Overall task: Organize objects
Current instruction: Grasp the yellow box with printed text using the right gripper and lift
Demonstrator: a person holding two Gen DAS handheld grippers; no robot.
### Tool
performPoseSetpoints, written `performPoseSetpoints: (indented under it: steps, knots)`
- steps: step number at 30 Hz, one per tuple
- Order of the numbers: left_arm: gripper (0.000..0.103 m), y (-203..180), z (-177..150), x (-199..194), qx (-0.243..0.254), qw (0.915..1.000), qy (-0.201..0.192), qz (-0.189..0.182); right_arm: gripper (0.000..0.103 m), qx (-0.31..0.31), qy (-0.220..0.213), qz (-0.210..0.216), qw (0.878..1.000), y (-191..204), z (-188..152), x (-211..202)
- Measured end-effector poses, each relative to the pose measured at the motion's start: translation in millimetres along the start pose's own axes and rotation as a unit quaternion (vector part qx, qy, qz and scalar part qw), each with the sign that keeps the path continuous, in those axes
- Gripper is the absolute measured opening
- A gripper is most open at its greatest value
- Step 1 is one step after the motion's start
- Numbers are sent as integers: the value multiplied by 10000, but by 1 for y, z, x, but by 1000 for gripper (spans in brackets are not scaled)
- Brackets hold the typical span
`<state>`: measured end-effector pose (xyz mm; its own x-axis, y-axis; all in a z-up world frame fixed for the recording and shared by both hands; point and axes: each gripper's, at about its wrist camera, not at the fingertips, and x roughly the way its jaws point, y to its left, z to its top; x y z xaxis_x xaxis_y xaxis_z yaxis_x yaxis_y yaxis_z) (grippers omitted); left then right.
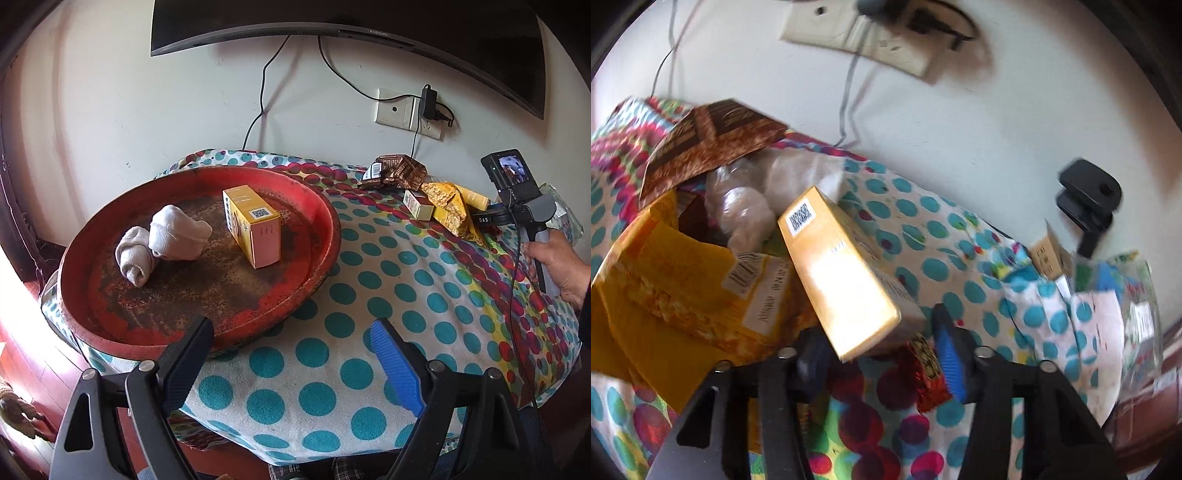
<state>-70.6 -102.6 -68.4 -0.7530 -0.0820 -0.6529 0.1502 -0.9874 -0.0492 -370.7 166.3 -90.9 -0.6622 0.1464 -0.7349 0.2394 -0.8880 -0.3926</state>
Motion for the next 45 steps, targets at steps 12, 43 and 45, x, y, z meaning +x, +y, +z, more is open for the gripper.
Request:
performPoseSetpoints:
  steps: [12, 43, 45]
  knots:
    - [89, -9, 2, -8, 4, 9999, -77, -120, 32, 697, -465, 271, 9961, -20, -20, -35]
    - [89, -37, -4, -22, 263, 9992, -159, -267, 32, 1958, -338, 741, 9772, -28, -68, -48]
    - [89, -38, -6, -20, 280, 9992, -120, -269, 32, 2012, -284, 751, 9763, -28, -61, -43]
